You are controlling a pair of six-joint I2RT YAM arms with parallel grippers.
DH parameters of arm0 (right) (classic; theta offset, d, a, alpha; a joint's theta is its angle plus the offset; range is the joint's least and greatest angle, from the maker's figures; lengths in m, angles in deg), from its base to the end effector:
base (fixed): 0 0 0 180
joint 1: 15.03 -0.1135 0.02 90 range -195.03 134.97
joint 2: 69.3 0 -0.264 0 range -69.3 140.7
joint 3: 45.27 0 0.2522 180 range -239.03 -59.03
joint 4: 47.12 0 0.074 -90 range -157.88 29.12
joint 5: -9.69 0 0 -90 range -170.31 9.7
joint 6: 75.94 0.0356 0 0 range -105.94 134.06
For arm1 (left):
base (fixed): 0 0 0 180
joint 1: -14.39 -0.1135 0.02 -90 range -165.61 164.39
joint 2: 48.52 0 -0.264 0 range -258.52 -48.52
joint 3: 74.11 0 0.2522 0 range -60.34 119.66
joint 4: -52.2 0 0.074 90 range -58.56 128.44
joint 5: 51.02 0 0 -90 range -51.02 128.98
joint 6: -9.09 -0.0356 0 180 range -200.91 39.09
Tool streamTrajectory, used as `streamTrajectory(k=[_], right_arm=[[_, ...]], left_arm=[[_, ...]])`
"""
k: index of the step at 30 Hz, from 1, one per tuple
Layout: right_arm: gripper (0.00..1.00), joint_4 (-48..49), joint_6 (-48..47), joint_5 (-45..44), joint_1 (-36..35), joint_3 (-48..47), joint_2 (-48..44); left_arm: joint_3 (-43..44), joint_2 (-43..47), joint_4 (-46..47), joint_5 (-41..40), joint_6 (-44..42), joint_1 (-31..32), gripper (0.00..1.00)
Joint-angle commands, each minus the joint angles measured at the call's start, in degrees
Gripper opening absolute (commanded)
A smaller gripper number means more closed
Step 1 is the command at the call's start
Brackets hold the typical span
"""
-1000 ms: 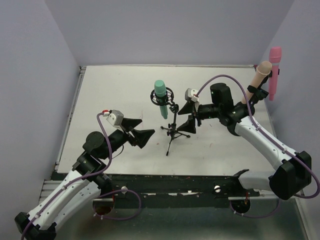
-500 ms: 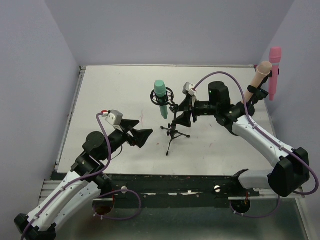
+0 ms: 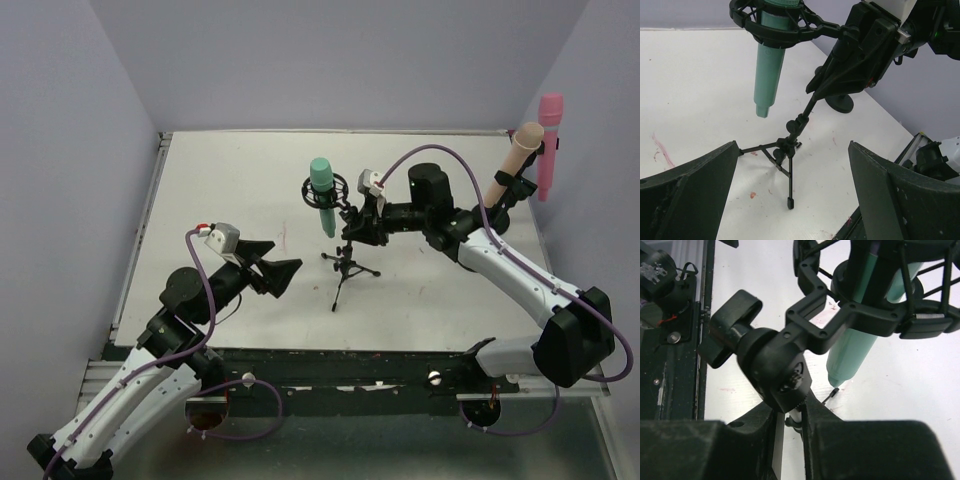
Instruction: Attach the microphones to the stand
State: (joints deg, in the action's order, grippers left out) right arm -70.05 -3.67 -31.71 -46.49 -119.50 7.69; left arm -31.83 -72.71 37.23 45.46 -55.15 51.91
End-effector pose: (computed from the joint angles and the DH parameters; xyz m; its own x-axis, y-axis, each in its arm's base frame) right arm 0.2423 0.1795 0.3163 -0.0715 -0.2799 -0.9574 -0.9906 0.1324 0.0353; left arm 0.0992 -0.0812 0.3059 -0.2630 -0.3425 -0.9020 0.6443 0.6335 -0.4284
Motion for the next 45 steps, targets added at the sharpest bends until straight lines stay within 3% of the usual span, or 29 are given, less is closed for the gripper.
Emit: streamTrajectory(k=[1, 11, 20, 31, 41, 45], right_arm=[[0.2, -0.85, -1.86, -0.26, -0.27, -2.63, 0.26], [0.08, -0.07, -8.98, -13.52, 1.22, -5.98, 0.97], [0.07, 16.62, -1.61, -24.76, 10.19, -4.31, 2.98], [0.07, 32.97, 0.77, -39.36, 16.69, -2.91, 9.84], [0.11, 36.85, 1.13, -40.52, 21.27, -0.88, 11.51], [0.18, 37.03, 1.92, -38.93, 22.06, 0.61, 11.34]], left_arm=[[0.84, 1.24, -1.34, -1.3, -0.09, 0.19, 0.98], [0.67, 3.61, -3.44, -1.82, -0.09, 0.1, 0.98], [-0.74, 6.69, -4.5, -2.17, 0.17, 0.19, 0.98], [-1.62, 8.01, -4.76, -2.09, 0.43, 0.1, 0.98], [-1.7, 7.75, -4.32, -2.35, -0.01, 0.1, 0.98], [-1.79, 7.84, -4.5, -2.44, -0.18, 0.19, 0.99]])
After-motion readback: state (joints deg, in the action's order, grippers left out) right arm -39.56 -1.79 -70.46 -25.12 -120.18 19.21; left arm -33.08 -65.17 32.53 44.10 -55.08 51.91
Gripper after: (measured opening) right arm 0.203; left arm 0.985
